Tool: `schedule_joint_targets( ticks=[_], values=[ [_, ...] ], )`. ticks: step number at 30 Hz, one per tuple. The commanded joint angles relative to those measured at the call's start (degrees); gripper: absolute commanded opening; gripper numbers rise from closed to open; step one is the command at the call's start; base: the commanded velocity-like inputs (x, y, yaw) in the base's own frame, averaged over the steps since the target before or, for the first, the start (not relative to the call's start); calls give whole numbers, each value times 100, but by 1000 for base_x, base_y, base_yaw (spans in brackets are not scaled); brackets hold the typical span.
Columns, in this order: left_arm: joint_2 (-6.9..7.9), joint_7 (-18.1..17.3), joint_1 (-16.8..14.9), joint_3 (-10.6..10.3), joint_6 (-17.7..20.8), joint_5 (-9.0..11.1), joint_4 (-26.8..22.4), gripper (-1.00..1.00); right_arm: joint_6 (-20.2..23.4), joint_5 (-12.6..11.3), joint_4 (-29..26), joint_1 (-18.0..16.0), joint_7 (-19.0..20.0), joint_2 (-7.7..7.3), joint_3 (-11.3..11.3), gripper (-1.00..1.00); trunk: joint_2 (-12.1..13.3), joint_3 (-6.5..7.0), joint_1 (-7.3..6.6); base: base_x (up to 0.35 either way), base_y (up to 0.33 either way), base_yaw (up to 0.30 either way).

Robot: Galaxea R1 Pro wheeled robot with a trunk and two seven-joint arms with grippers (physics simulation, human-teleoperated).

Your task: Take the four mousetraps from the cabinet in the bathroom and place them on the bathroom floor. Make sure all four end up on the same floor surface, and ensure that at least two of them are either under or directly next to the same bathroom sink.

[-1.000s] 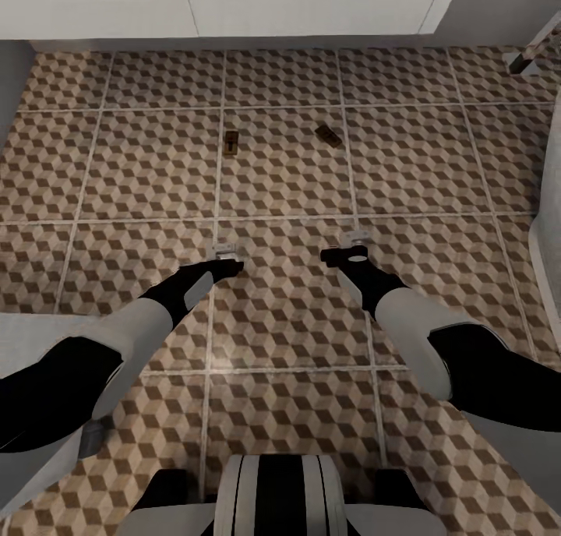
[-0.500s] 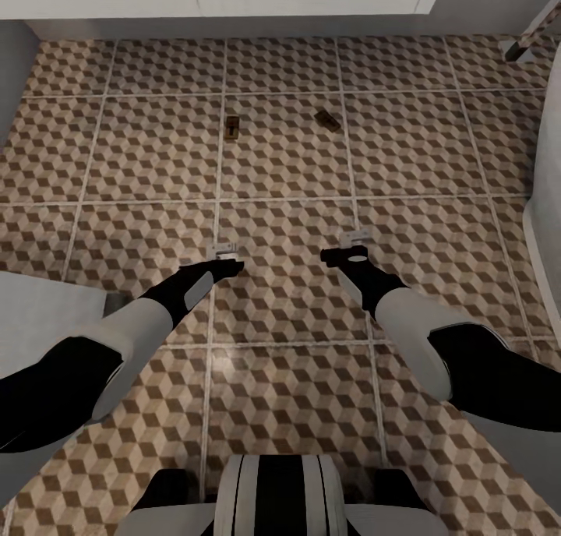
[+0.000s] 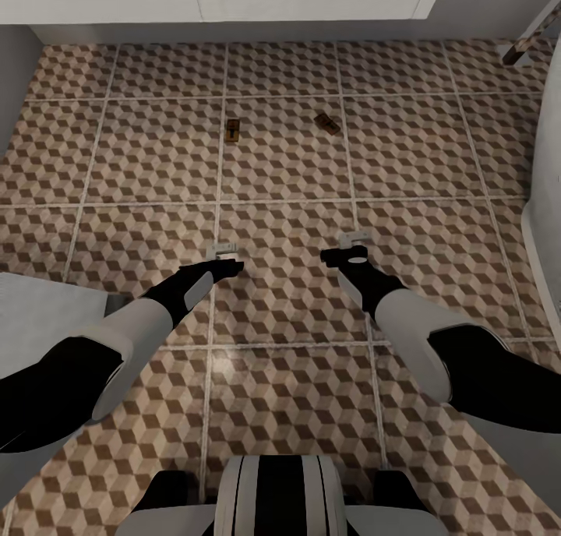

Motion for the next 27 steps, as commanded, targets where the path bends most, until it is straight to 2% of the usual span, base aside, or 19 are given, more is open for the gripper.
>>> schedule_joint_targets(
  ticks=[1, 12, 18, 21, 27],
  values=[
    [2, 39, -1, -47, 24, 58, -9, 100, 12, -13, -5, 6, -29, 0, 43, 100, 1, 20, -3, 0, 0, 0],
    [5, 56, 15, -47, 25, 57, 1, 100, -40, -8, -5, 102, -29, 0, 43, 100, 15, 264, -31, 0, 0, 0],
    [4, 64, 78, -47, 24, 57, 3, 100, -273, 2, -5, 245, 54, 0, 42, 100, 23, 397, -47, 0, 0, 0],
    [8, 65, 178, -47, 24, 48, -1, 100, -344, 155, -5, 381, 187, -7, 42, 100, 27, 463, -54, 0, 0, 0],
    [11, 66, 245, -47, 24, -10, -4, 100, -675, 263, -5, 479, 214, -9, 42, 100, 35, 596, -70, 0, 0, 0]
  ],
)
